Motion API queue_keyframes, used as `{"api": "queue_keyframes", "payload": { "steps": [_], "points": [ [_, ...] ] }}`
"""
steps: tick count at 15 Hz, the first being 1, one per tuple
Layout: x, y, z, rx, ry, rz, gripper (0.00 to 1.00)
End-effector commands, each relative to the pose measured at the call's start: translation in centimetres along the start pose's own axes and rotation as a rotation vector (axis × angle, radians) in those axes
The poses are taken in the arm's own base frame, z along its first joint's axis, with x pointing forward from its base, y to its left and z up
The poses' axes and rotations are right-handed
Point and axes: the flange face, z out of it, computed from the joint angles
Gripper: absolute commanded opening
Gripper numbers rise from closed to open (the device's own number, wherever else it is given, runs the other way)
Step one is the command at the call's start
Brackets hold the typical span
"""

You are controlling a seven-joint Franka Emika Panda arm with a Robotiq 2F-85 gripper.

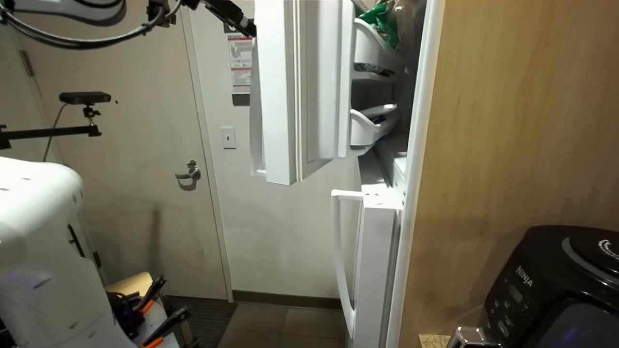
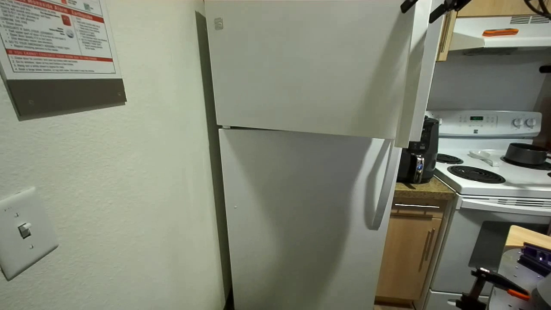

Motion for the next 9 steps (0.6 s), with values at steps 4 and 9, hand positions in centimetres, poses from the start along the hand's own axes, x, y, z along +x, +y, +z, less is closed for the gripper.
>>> {"api": "queue_keyframes", "payload": {
  "steps": [4,9],
  "points": [
    [3.1,-0.3,-3.9,0.007,-0.106,0.004,1.0],
    [3.1,-1.6,-7.0,0.018,-0.162,-0.016,1.0]
  ]
}}
